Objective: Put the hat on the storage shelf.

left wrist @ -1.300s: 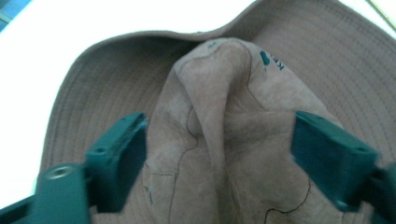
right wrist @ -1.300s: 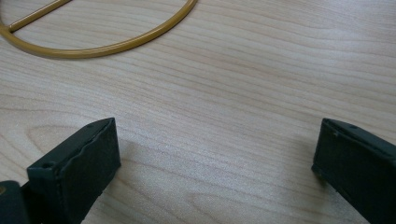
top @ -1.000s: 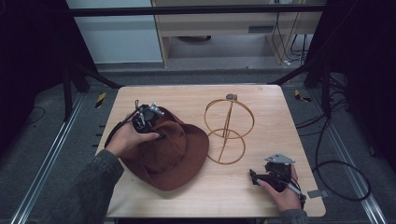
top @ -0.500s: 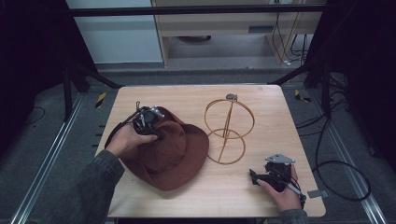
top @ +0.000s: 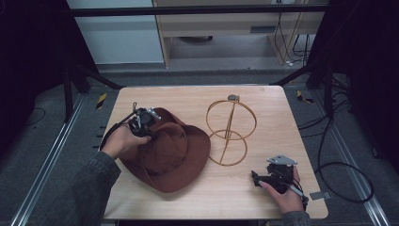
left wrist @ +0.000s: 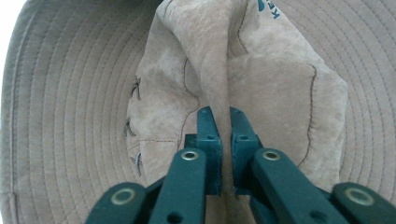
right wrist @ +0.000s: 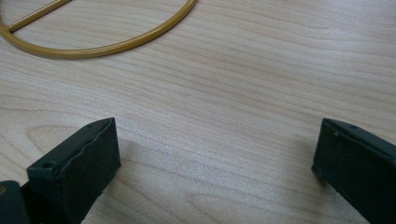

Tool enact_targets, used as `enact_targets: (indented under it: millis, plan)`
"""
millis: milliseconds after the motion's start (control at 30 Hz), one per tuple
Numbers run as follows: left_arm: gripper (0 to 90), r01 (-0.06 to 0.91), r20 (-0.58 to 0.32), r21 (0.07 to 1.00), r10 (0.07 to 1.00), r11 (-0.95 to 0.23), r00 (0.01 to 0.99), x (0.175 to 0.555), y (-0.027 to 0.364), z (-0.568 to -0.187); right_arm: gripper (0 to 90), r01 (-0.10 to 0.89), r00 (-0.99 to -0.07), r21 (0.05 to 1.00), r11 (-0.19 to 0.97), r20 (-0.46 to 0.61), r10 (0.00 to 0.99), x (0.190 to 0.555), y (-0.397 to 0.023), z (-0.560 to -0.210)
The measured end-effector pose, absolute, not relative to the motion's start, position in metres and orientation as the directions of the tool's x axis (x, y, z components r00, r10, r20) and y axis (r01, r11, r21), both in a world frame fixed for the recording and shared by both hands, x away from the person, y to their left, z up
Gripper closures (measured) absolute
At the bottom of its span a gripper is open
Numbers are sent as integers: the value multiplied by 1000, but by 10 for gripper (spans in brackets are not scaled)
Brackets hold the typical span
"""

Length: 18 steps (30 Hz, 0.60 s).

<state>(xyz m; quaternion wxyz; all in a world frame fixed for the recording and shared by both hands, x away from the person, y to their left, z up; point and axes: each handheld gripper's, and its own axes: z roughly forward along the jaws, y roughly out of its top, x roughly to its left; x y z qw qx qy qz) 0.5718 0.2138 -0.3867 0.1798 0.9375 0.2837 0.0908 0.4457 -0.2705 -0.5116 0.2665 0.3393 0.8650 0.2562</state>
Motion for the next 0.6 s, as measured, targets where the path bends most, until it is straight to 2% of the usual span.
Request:
enact_targets:
  millis: [600]
  plan:
    - [886,465,115,475,577,-747,809,548,234,-357,10,451,-628,625,637,-285,724,446,-272,-512]
